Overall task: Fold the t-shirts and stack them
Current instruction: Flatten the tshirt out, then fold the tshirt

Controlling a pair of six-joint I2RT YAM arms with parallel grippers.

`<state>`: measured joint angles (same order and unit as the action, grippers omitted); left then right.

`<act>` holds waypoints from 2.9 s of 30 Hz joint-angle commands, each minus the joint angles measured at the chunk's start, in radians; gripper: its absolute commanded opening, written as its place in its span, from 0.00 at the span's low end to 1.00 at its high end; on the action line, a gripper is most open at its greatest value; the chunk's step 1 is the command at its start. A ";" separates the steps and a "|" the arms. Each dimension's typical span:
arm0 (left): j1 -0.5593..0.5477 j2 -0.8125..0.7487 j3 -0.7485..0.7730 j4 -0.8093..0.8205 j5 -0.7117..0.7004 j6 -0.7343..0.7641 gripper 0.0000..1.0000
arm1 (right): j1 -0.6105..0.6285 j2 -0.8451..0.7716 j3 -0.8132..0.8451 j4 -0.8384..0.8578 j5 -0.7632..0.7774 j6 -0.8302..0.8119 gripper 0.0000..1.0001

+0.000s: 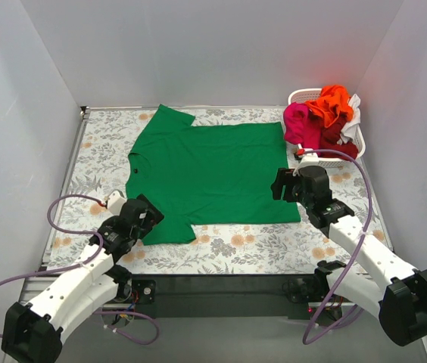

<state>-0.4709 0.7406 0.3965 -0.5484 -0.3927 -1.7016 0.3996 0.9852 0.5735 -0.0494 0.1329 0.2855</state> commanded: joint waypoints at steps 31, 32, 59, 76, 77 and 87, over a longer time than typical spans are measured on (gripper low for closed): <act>-0.163 0.071 0.116 -0.328 -0.029 -0.299 0.89 | 0.001 0.041 0.002 0.025 0.036 -0.003 0.63; -0.163 0.068 0.114 -0.331 -0.025 -0.305 0.88 | 0.001 0.043 0.000 0.025 0.037 -0.003 0.63; -0.167 0.134 0.054 -0.291 0.071 -0.328 0.54 | 0.001 0.036 -0.003 0.036 0.004 -0.002 0.63; -0.167 0.193 0.038 -0.223 0.063 -0.262 0.27 | 0.001 0.023 -0.011 0.034 0.005 -0.002 0.64; -0.167 0.197 0.038 -0.220 0.064 -0.259 0.26 | 0.001 0.021 -0.009 0.034 0.005 -0.002 0.64; -0.167 0.221 0.019 -0.180 0.087 -0.228 0.00 | -0.001 0.015 -0.012 0.036 0.010 -0.002 0.64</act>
<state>-0.6327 0.9565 0.4309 -0.7399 -0.3164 -1.9453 0.3996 1.0180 0.5705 -0.0498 0.1432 0.2852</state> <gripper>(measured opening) 0.017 0.644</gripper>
